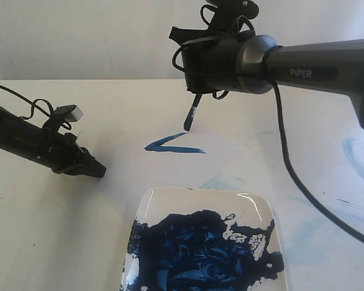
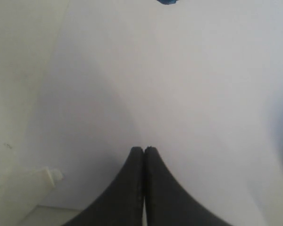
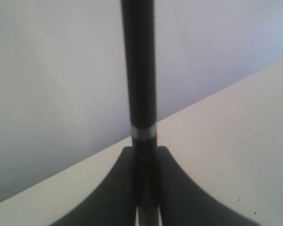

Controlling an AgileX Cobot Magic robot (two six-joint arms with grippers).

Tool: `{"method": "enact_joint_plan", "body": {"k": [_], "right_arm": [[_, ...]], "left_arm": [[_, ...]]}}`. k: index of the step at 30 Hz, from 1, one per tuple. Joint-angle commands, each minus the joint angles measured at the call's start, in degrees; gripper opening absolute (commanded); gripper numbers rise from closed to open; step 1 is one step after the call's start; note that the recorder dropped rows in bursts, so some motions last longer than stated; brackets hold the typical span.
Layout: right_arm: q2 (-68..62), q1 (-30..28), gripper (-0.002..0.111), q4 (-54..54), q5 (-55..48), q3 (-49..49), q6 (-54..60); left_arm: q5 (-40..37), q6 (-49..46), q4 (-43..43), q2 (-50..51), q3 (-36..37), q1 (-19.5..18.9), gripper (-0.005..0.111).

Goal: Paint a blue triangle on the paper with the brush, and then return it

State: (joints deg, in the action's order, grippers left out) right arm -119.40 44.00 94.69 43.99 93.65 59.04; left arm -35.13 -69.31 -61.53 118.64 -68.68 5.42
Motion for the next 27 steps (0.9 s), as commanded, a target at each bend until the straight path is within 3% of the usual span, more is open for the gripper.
{"method": "enact_joint_plan", "body": {"k": [1, 27], "right_arm": [[0.29, 0.12, 0.000, -1.61, -0.13, 0.20, -0.71], [-0.12, 0.12, 0.000, -0.26, 0.30, 0.20, -0.51]], "left_arm": [[-0.31, 0.08, -0.12, 0.10, -0.10, -0.06, 0.000], [-0.31, 0.08, -0.12, 0.10, -0.10, -0.06, 0.000]]}}
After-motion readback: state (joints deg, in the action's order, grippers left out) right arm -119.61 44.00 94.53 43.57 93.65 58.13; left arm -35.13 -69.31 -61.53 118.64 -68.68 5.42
